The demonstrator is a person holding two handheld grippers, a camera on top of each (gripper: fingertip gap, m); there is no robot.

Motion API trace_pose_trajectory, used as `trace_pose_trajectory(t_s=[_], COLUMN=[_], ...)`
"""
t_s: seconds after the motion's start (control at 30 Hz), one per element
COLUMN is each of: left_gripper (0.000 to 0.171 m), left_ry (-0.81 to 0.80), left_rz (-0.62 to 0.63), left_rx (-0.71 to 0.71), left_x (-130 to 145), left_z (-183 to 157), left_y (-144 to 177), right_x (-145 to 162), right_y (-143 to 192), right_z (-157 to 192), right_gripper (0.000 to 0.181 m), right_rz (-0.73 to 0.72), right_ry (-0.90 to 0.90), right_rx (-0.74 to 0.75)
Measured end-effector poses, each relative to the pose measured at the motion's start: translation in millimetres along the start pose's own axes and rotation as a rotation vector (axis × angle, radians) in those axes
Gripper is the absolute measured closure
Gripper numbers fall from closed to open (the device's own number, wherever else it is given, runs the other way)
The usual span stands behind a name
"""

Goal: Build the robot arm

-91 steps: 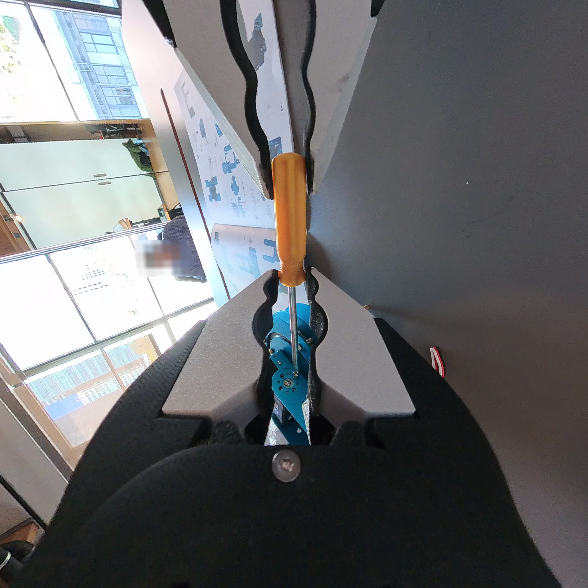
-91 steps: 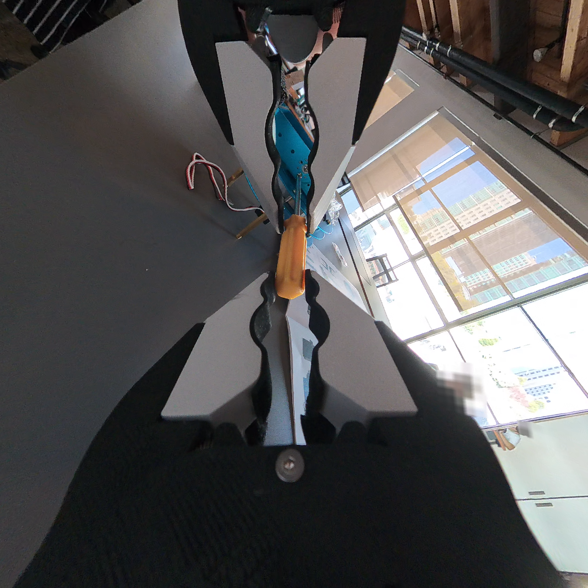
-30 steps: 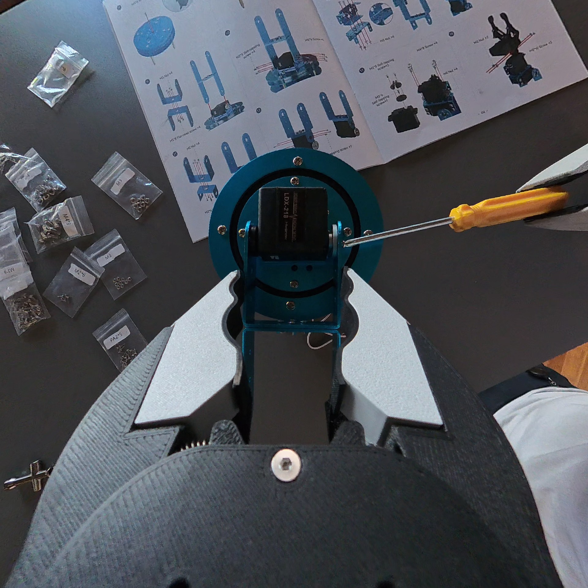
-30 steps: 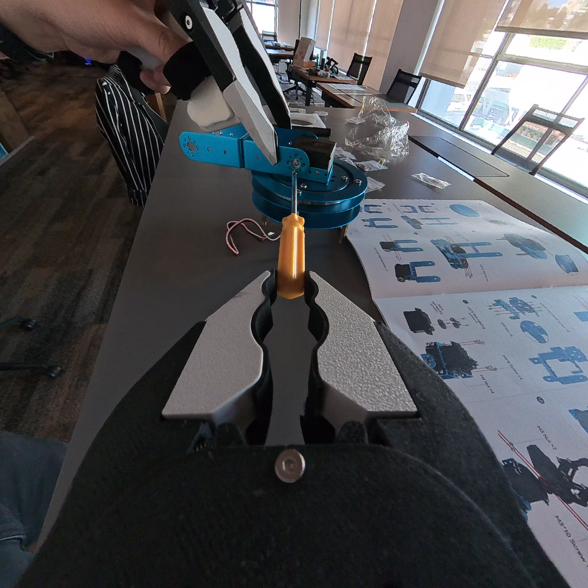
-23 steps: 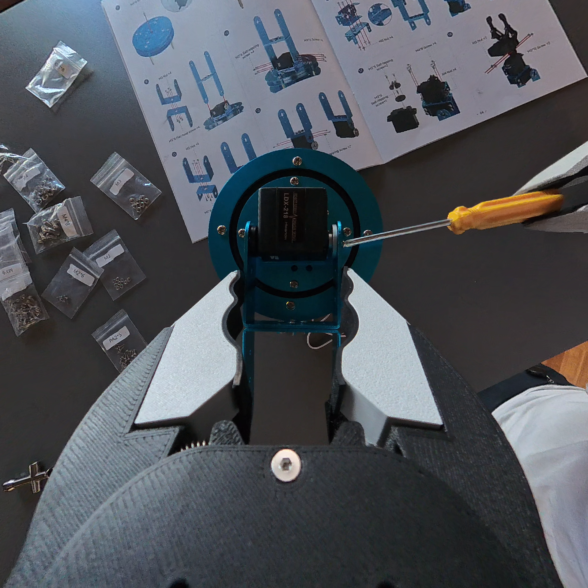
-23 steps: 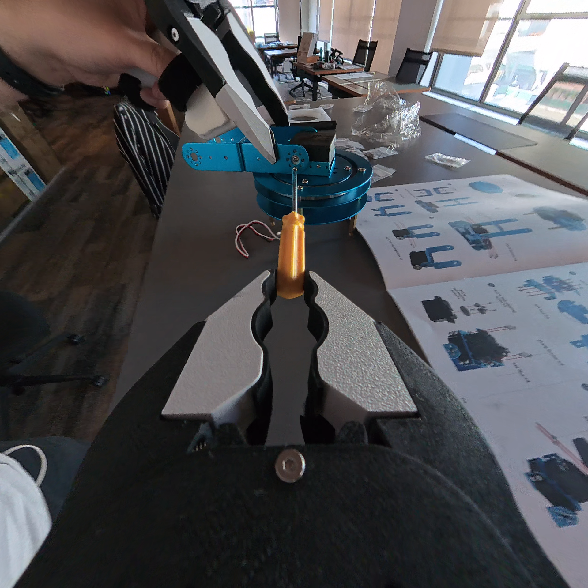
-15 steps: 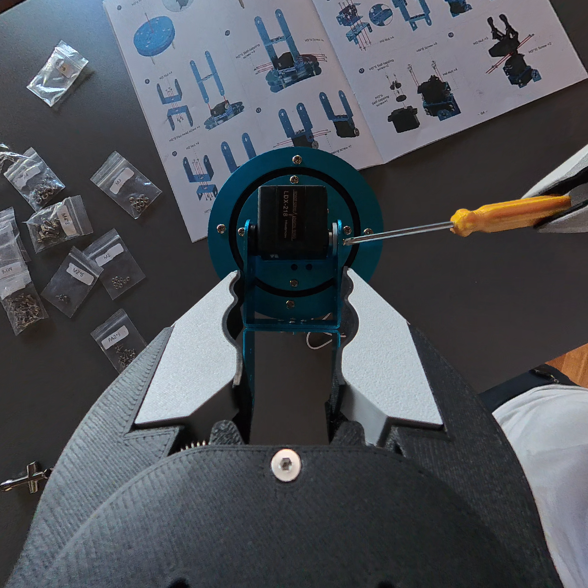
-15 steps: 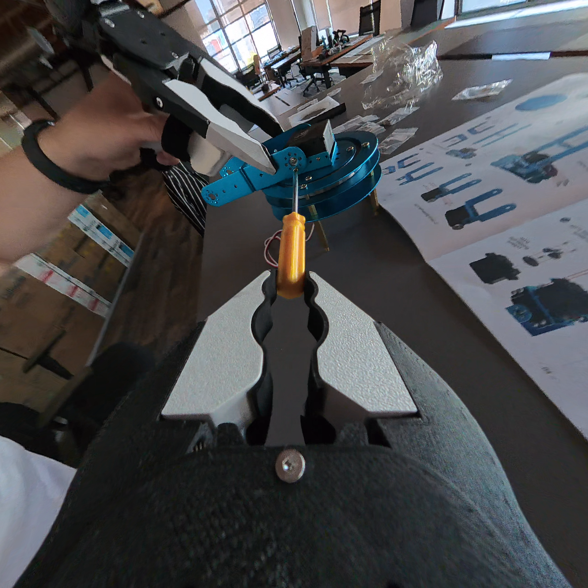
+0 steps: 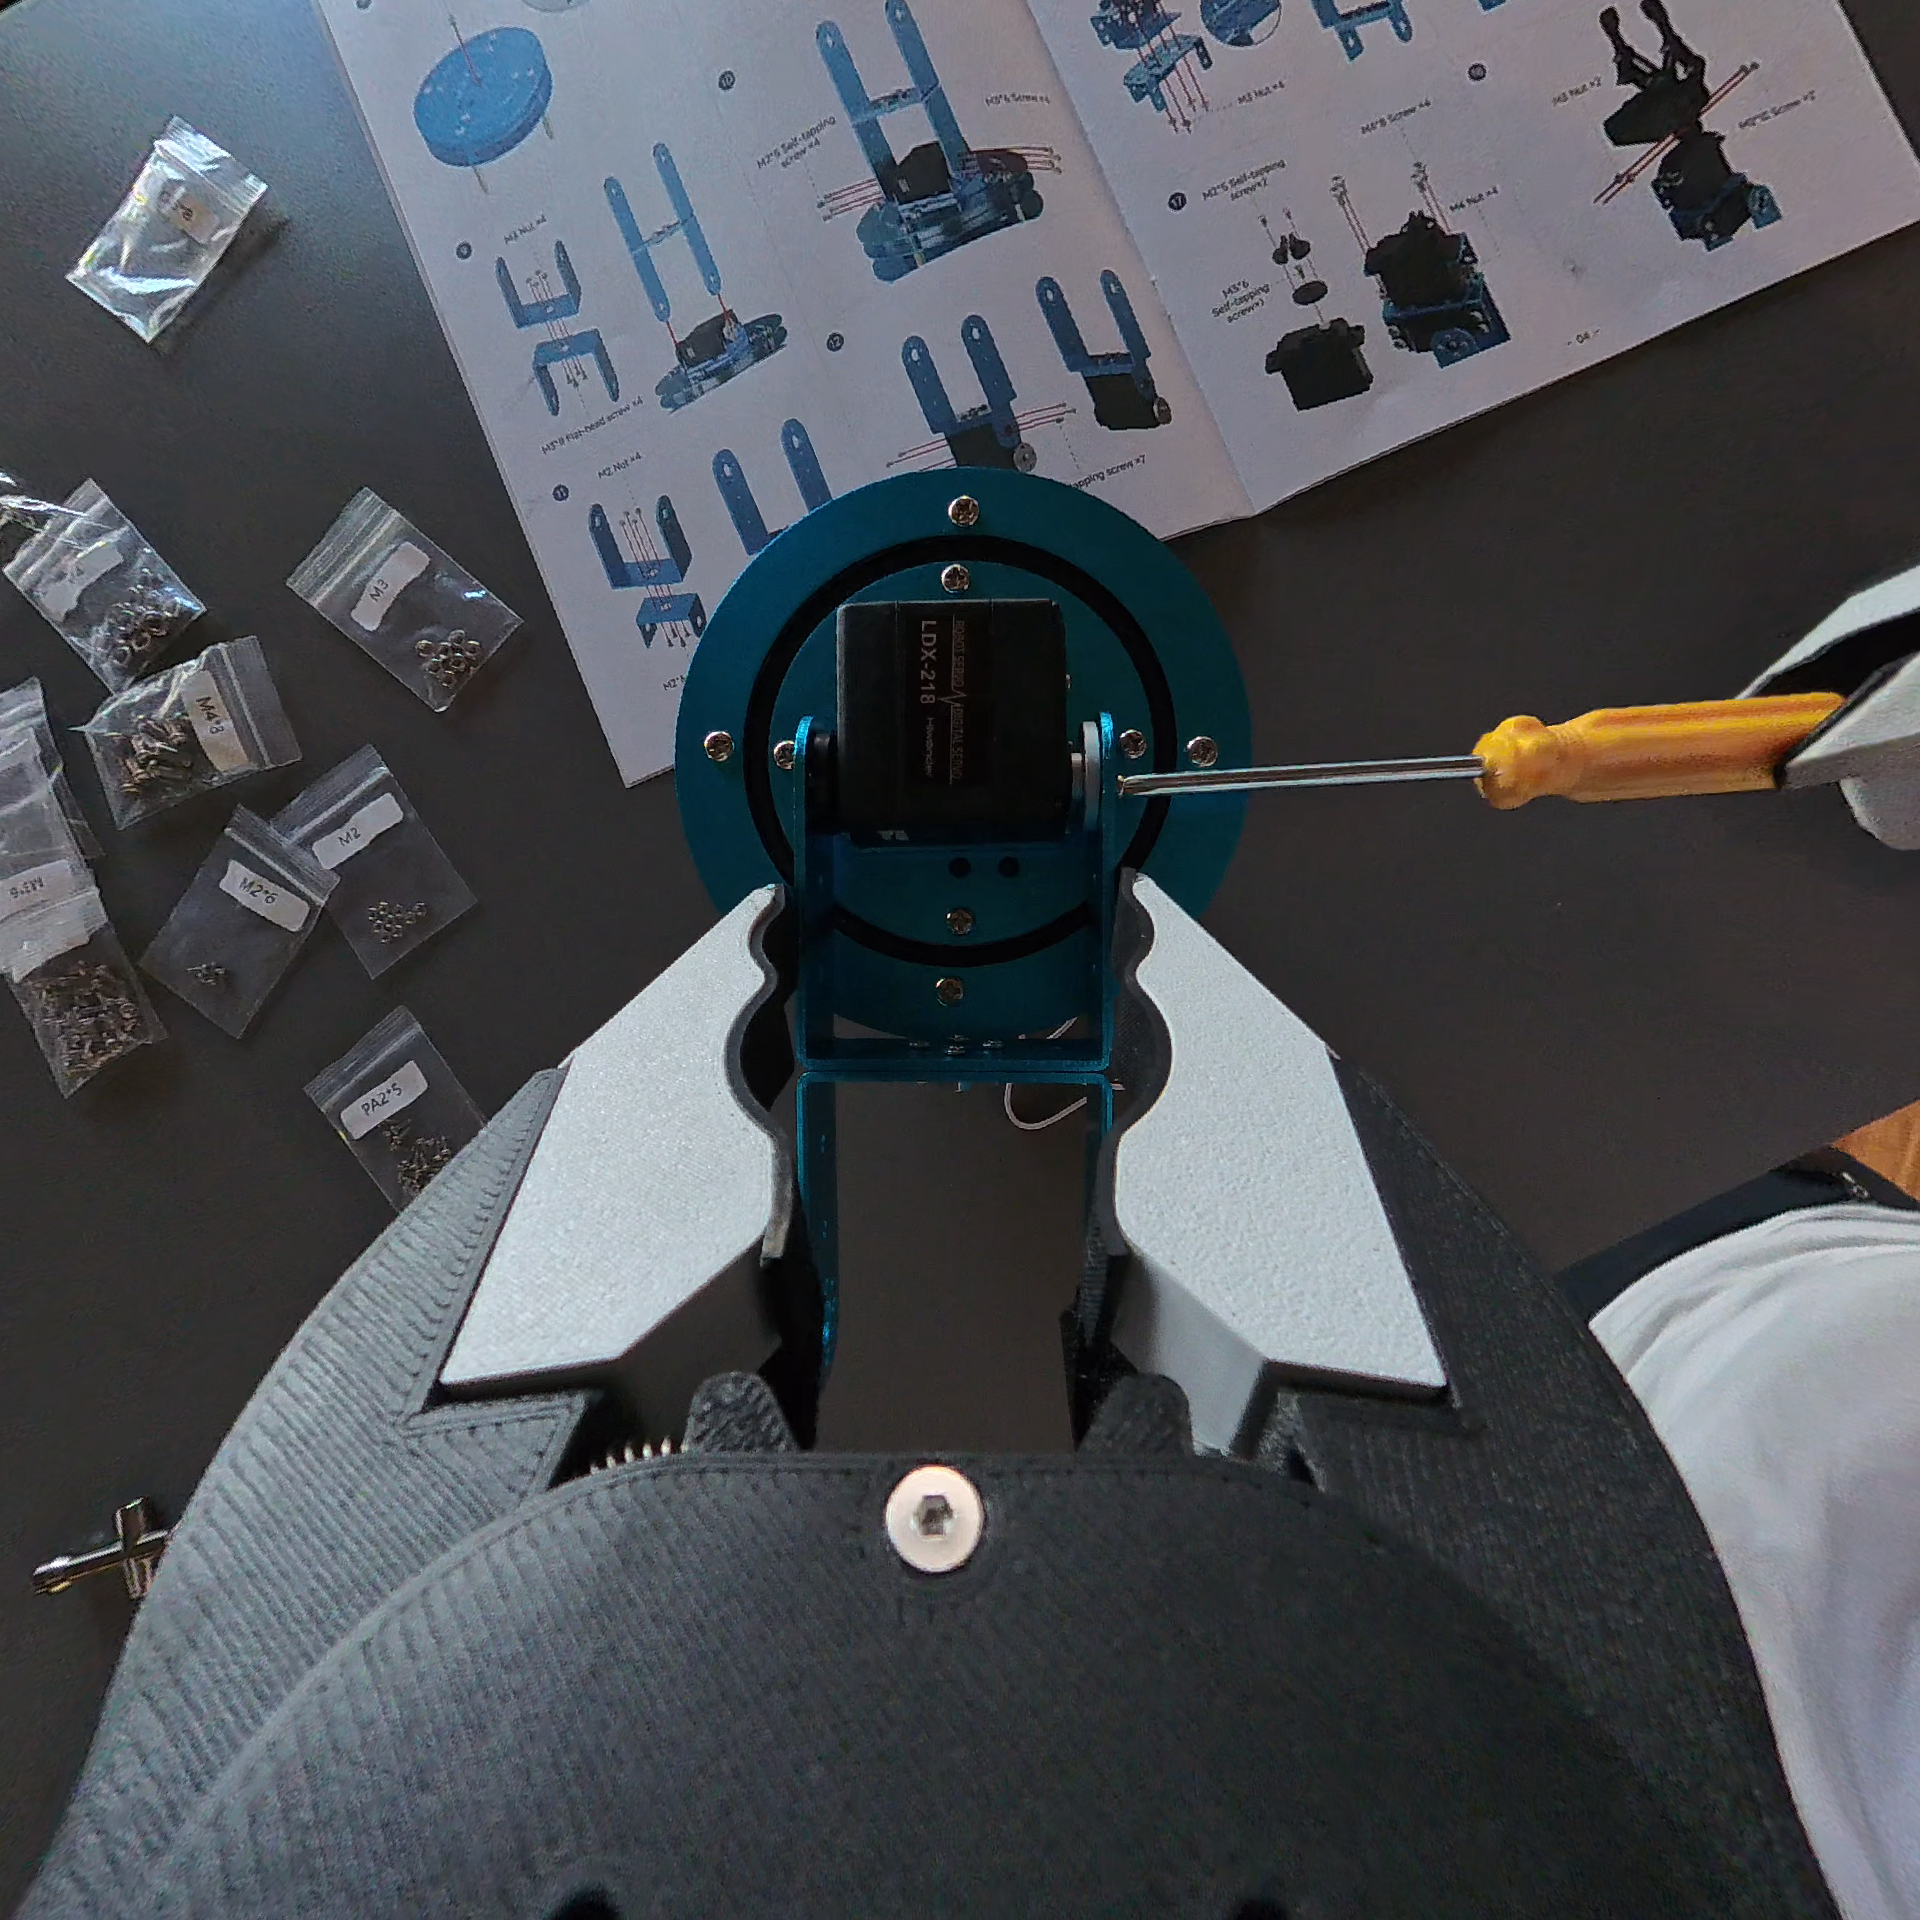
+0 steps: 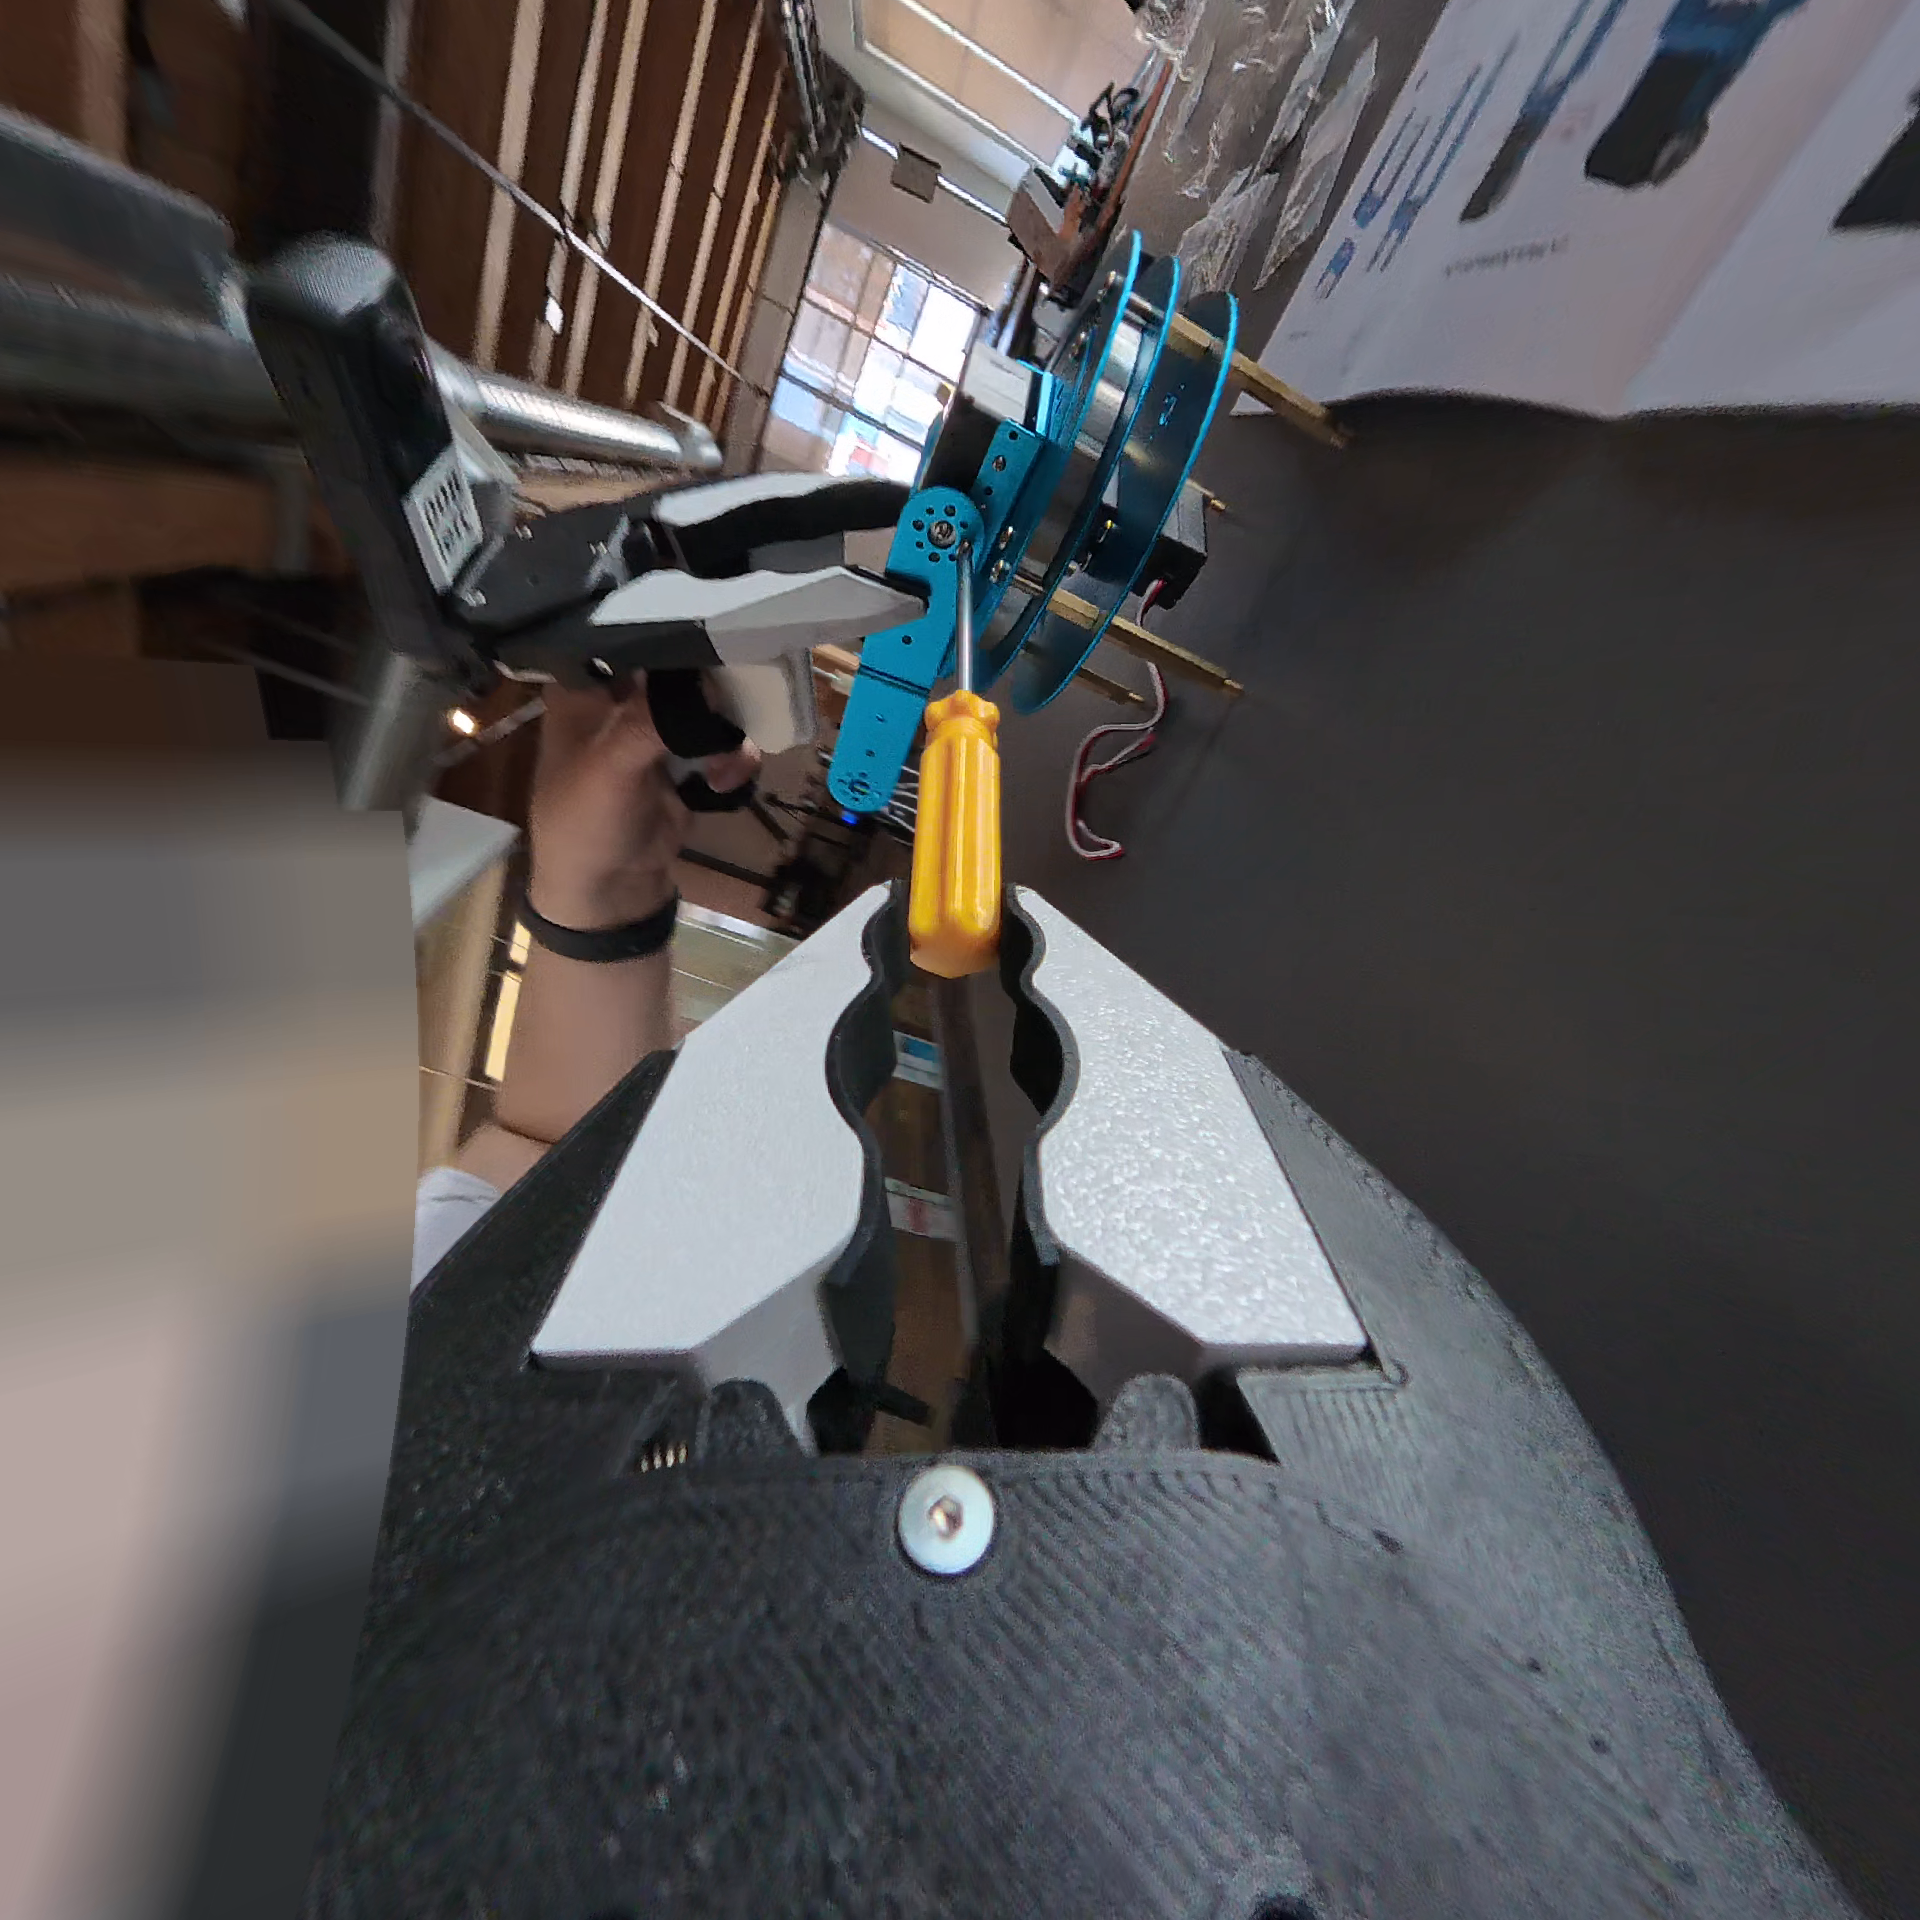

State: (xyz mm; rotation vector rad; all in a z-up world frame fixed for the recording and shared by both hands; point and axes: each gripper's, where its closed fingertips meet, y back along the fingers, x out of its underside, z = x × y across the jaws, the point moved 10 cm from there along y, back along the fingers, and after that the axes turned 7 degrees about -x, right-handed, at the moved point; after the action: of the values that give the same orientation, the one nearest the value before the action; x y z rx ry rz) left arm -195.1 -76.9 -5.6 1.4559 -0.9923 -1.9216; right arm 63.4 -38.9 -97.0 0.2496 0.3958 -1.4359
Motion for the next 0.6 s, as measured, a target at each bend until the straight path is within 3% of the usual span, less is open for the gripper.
trace_pose_trajectory(t_s=[0.37,0.6], left_gripper=[0.111,0.11], left_ry=[-0.007,-0.051], left_rz=[-0.007,-0.037], left_rx=[-0.002,-0.024], left_x=[1,0], left_z=[1,0], left_y=[0,2], right_x=[15,13], right_y=[-2,-2], right_z=[-20,-21], right_gripper=[0.167,0.167], right_rz=[-0.156,-0.169], right_ry=[-0.578,-0.603], right_rx=[-0.204,-0.203])
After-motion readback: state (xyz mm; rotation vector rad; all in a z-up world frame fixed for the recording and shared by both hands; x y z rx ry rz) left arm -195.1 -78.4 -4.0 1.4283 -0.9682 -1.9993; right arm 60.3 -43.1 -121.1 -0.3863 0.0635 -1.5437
